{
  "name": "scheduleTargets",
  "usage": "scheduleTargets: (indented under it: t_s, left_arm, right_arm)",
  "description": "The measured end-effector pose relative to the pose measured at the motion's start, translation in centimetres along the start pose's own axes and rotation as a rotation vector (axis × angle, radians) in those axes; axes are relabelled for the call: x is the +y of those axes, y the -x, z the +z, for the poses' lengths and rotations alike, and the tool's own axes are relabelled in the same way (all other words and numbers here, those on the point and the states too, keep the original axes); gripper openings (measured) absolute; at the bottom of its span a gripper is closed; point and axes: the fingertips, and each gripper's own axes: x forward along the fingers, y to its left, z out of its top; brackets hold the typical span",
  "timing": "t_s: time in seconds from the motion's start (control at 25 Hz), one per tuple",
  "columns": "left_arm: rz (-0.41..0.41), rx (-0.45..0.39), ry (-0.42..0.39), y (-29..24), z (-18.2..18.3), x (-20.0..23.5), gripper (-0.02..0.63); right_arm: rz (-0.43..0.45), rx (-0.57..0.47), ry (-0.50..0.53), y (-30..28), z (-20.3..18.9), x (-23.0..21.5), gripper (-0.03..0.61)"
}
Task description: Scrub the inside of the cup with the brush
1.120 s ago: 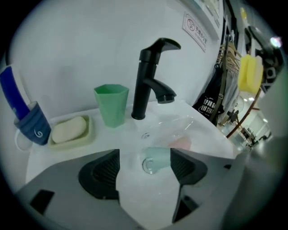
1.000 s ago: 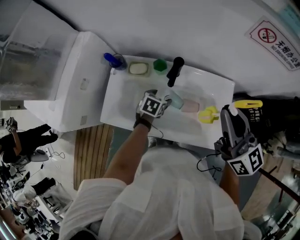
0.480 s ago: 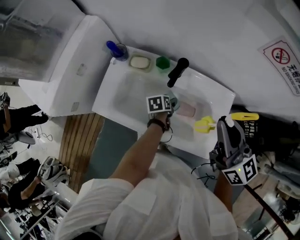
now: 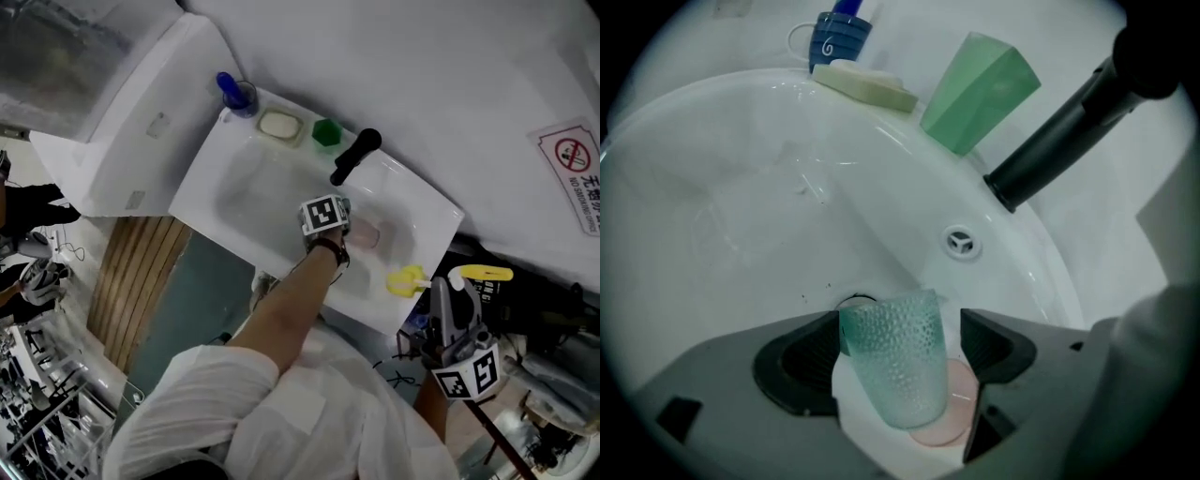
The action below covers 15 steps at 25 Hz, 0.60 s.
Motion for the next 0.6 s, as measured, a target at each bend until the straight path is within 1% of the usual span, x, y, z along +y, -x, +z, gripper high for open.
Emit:
scheduleTargets:
  t_s: [0.08, 0.12, 0.16, 0.28, 0.44, 0.6]
  left_arm:
    - [-0.017, 0.009, 0.031, -0.8, -0.4, -0.4, 0.373]
    - [-0.011, 0.005, 0.030, -1.1, -0.3, -0.3, 0.373]
    - [0.007, -0.004, 0.013, -1.4, -0.1, 0.1, 0.373]
    - [0.071, -0.017, -0.085, -2.0, 0.5, 1.3, 0.373]
    - [0.087, 0.006, -0.154, -2.5, 0.5, 1.5, 0.373]
    - [0.080, 0.029, -0.185, -2.6, 0.4, 1.6, 0.371]
  right_arm:
    - [-0.006, 0.004, -0.007, 0.2, -0.3, -0.3, 0.041]
    - [-0.009, 0.007, -0.009, 0.3, -0.4, -0.4, 0.041]
    - [-0.012, 0.010, -0.011, 0.4, -0.6, -0.6, 0.041]
    - [-0.019, 0.019, -0.015, 0.6, -0.9, -1.0, 0.041]
    - [-0.026, 0.025, -0.021, 0.6, -1.3, -1.3, 0.041]
    - [-0.033, 0.029, -0.029, 0.6, -1.7, -1.1, 0.041]
